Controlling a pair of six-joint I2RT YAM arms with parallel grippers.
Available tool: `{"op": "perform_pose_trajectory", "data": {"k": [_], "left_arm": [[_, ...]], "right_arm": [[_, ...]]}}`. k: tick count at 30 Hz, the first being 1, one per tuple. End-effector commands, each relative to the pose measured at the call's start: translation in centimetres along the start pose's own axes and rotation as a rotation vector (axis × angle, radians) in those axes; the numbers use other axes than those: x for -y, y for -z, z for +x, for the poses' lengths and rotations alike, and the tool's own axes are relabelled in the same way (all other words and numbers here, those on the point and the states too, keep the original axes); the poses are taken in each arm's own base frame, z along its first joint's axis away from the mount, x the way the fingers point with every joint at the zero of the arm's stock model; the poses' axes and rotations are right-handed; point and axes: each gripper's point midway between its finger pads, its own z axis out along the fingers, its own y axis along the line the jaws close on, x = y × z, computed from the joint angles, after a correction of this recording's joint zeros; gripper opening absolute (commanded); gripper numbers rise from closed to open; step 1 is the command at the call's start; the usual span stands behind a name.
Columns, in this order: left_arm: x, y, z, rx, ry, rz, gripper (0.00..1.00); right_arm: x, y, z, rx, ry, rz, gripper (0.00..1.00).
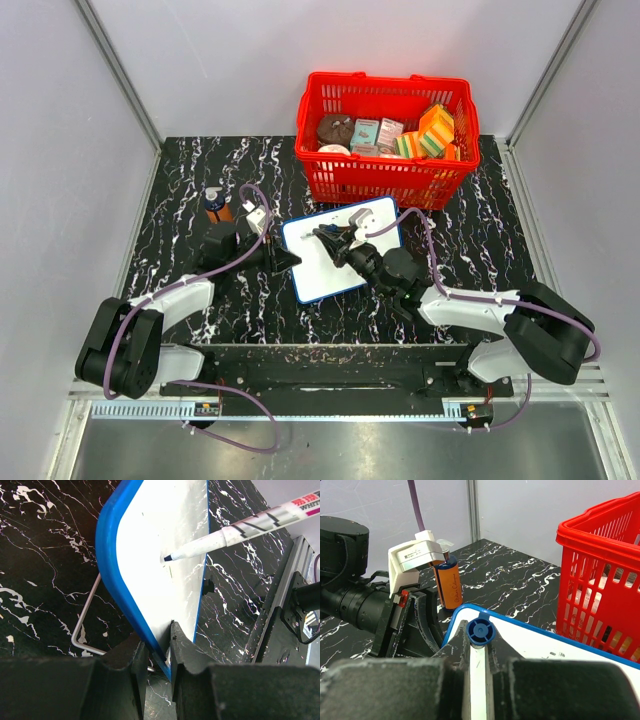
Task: Write a sentence on the whiteboard
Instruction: Write with the whiteboard marker on the whiteboard.
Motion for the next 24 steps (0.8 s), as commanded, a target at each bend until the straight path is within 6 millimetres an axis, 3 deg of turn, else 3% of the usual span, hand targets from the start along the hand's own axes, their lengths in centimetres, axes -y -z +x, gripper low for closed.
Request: {"op": "perform_pose_trajectory", "data": {"k": [1, 24], "left_arm": [[-2.4, -0.2, -0.8, 0.024, -0.123, -0.090, 0.00], [-2.3, -0.1, -0.9, 0.028, -0.128, -0.089, 0.00]], "right_arm": [[-0.6, -1.0, -2.7, 0.086, -0.019, -0.008, 0.00], [1.8, -0.8, -1.8, 0.054, 0.020, 0.116, 0.00]]}}
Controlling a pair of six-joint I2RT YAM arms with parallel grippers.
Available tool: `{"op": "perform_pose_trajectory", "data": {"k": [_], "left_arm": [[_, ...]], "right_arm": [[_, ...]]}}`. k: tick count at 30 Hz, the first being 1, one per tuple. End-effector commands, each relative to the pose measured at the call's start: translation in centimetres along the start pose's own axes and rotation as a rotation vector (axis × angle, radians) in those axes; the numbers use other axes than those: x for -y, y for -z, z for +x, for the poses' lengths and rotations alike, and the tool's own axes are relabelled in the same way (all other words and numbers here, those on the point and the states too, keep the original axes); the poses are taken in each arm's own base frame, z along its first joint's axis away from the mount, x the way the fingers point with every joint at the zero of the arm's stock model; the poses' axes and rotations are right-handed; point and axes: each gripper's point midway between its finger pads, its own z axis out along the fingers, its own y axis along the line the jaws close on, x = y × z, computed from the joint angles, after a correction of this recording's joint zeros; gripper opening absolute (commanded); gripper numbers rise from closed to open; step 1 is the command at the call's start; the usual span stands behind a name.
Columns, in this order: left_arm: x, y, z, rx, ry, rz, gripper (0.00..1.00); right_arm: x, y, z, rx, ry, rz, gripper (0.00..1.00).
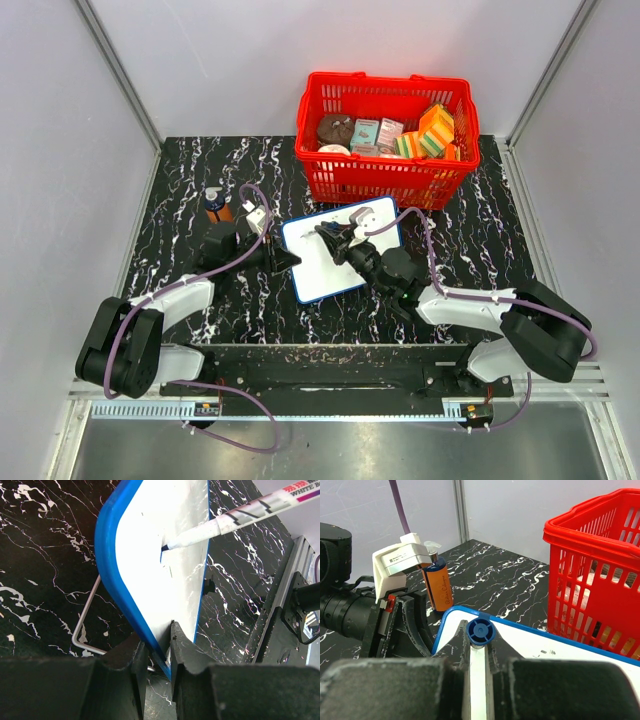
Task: Write a sentence on the whiteboard
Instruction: Write with the whiteboard marker on the whiteboard.
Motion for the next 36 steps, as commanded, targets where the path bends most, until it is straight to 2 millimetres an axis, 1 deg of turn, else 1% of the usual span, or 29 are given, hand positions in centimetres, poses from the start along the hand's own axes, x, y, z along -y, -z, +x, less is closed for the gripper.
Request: {"op": "perform_pose_trajectory", "data": {"k": [1, 5, 10, 13, 15, 16, 18, 20, 25, 27, 28, 29, 32, 36], "left_arm": [[-2.3, -0.1, -1.0, 0.031, -0.132, -0.088, 0.00], [-2.2, -0.1, -1.0, 0.031, -0.133, -0.087, 0.00], [-2.2, -0.1, -1.0, 0.030, -0.133, -0.087, 0.00], [-2.2, -0.1, -1.0, 0.030, -0.133, -0.087, 0.00], [-2.2, -0.1, -1.0, 0.029, -0.133, -0.086, 0.00], [-2.2, -0.1, -1.0, 0.029, -0.133, -0.086, 0.00], [-2.2, -0.2, -0.9, 0.027, -0.131, -0.083, 0.00], [-2.1, -0.3, -0.9, 0.024, -0.130, -0.076, 0.00], [-2.1, -0.3, -0.9, 0.022, -0.129, -0.075, 0.00], [-2.2, -0.3, -0.9, 0.022, -0.129, -0.075, 0.00], [-2.2, -0.2, -0.8, 0.022, -0.128, -0.076, 0.00], [-2.1, -0.2, -0.8, 0.022, -0.131, -0.075, 0.00], [-2.1, -0.2, -0.8, 0.023, -0.131, -0.073, 0.00], [-2.1, -0.2, -0.8, 0.021, -0.134, -0.070, 0.00]], "right_arm": [[0.9, -0.5, -2.0, 0.054, 0.017, 0.063, 0.00], [1.6, -0.5, -1.9, 0.047, 0.034, 0.100, 0.00], [1.7, -0.5, -1.9, 0.045, 0.035, 0.106, 0.00], [1.0, -0.3, -2.5, 0.062, 0.029, 0.060, 0.00], [0.0, -0.1, -2.9, 0.063, 0.014, 0.006, 0.00], [-0.8, 0.0, -3.4, 0.064, 0.005, -0.038, 0.00], [-1.0, 0.5, -4.5, 0.083, -0.012, -0.055, 0.00], [-1.0, 0.8, -5.2, 0.102, -0.018, -0.058, 0.00], [-1.2, 0.5, -5.1, 0.102, -0.021, -0.063, 0.00], [-1.3, 0.2, -4.3, 0.083, -0.021, -0.067, 0.00], [-1.4, 0.0, -4.4, 0.084, -0.021, -0.066, 0.00], [-1.4, -0.2, -4.0, 0.074, -0.021, -0.064, 0.00], [-1.4, -0.4, -3.5, 0.064, -0.022, -0.064, 0.00], [-1.4, -0.4, -3.5, 0.064, -0.025, -0.063, 0.00]]}}
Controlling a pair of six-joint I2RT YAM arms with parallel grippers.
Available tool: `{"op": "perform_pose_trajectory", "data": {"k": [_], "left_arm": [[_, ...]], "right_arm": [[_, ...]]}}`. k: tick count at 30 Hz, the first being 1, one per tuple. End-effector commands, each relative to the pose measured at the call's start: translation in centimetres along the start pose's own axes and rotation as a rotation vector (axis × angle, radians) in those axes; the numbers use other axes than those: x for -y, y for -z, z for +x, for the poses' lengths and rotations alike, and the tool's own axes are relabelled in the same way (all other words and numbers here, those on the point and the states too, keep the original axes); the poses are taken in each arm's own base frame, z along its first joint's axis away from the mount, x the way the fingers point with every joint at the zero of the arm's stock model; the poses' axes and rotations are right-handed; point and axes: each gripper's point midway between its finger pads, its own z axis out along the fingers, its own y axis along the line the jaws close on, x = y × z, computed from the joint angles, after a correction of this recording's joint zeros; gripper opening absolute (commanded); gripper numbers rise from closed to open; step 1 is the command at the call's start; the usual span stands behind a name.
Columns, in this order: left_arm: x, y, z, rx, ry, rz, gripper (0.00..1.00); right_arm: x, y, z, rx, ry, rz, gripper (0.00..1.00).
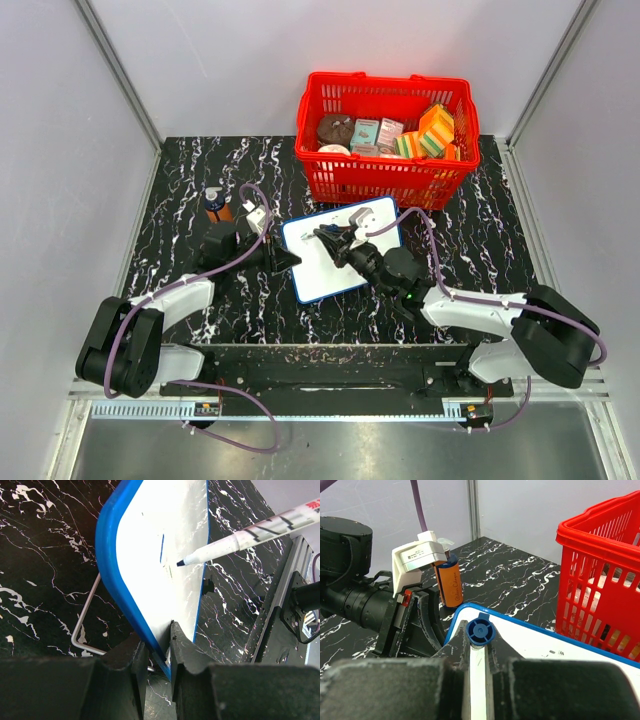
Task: Write a sentence on the whiteboard
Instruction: Write with the whiteboard marker on the whiteboard.
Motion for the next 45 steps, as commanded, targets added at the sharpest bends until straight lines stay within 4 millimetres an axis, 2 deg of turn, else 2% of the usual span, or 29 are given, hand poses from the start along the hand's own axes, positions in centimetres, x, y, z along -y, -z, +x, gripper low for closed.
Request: {"op": "perform_pose_trajectory", "data": {"k": [1, 9, 19, 24, 45], "left_arm": [[-2.1, -0.2, -0.7, 0.022, -0.131, -0.074, 0.00], [-2.1, -0.3, -0.7, 0.020, -0.130, -0.070, 0.00], [-2.0, -0.3, -0.8, 0.020, -0.131, -0.066, 0.00], [-2.0, -0.3, -0.8, 0.020, -0.130, -0.062, 0.00], [-2.1, -0.3, -0.7, 0.018, -0.133, -0.070, 0.00]], "right_arm": [[-0.4, -1.0, -2.6, 0.074, -0.021, -0.008, 0.00], [-0.3, -1.1, -2.5, 0.080, -0.023, 0.001, 0.00], [0.4, -1.6, -1.3, 0.064, -0.016, 0.044, 0.00], [0.8, -1.4, -1.8, 0.095, -0.023, 0.065, 0.00], [0.3, -1.4, 0.0, 0.010, -0.016, 0.034, 0.00]]}}
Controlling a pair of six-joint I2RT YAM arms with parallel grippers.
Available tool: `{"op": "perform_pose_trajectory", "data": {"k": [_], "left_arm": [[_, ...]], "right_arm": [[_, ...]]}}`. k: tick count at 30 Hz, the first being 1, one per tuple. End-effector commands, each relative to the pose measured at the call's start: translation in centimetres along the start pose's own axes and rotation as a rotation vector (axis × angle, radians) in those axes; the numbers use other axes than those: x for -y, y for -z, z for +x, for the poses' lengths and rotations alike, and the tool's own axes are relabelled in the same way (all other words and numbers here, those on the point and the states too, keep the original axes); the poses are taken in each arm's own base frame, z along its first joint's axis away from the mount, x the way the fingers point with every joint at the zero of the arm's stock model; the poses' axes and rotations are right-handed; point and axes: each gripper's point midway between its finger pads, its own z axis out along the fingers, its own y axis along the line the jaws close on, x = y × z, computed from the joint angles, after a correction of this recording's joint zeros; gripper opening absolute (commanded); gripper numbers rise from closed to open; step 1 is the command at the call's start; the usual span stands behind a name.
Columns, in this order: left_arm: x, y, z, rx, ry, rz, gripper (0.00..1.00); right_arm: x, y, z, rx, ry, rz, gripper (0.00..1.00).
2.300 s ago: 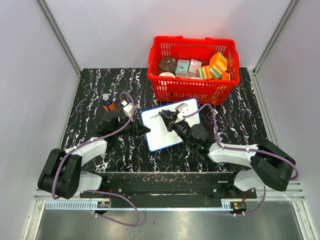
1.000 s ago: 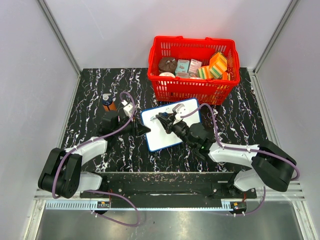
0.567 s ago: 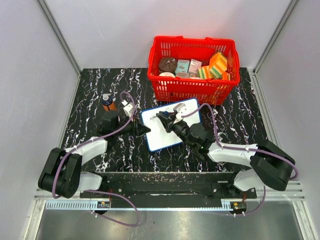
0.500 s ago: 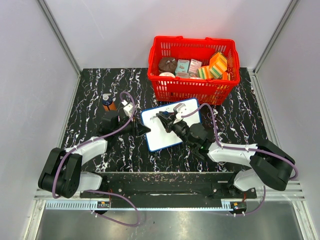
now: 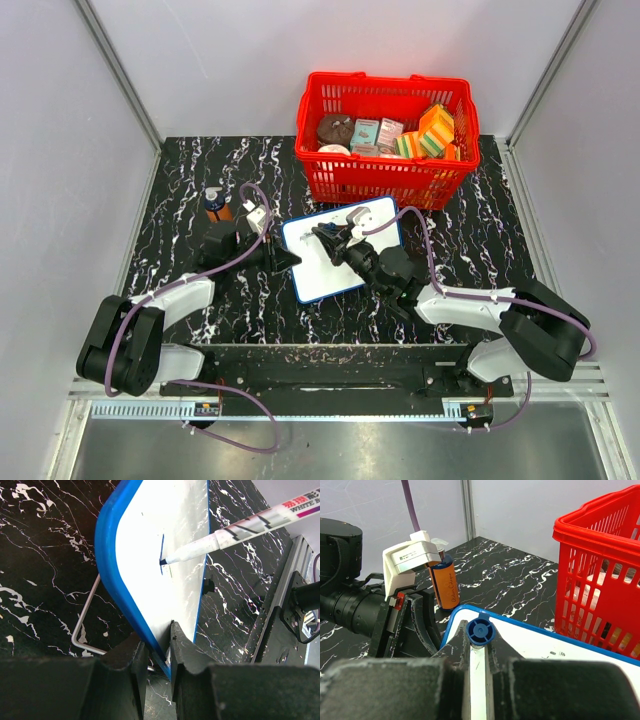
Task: Write a sentence on the whiteboard
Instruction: Write with the whiteboard marker on the whiteboard.
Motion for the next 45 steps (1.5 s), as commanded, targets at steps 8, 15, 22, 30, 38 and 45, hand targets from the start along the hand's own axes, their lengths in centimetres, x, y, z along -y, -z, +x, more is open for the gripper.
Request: {"op": "perform_pose_trajectory", "data": {"k": [8, 15, 22, 30, 38, 45], "left_arm": [[-2.2, -0.1, -0.8, 0.025, -0.139, -0.080, 0.00], [-2.3, -0.1, -0.9, 0.027, -0.142, -0.084, 0.00], [-2.4, -0.1, -1.0, 0.029, -0.144, -0.087, 0.00], [-2.4, -0.1, -1.0, 0.026, -0.143, -0.087, 0.00], [-2.4, -0.1, -0.9, 0.023, -0.142, -0.087, 0.00], [-2.4, -0.1, -0.9, 0.023, -0.141, -0.088, 0.00]], "right_arm": [[-0.3, -0.4, -0.4, -0.013, -0.003, -0.006, 0.00], [-0.5, 0.1, 0.3, -0.039, -0.014, -0.016, 0.00], [-0.4, 0.3, 0.7, -0.052, -0.015, -0.019, 0.00], [-0.4, 0.7, 1.1, -0.068, -0.016, -0.022, 0.00], [-0.6, 1.4, 1.4, -0.077, -0.018, -0.037, 0.00], [-0.9, 1.3, 1.6, -0.084, -0.016, -0.056, 0.00]]}}
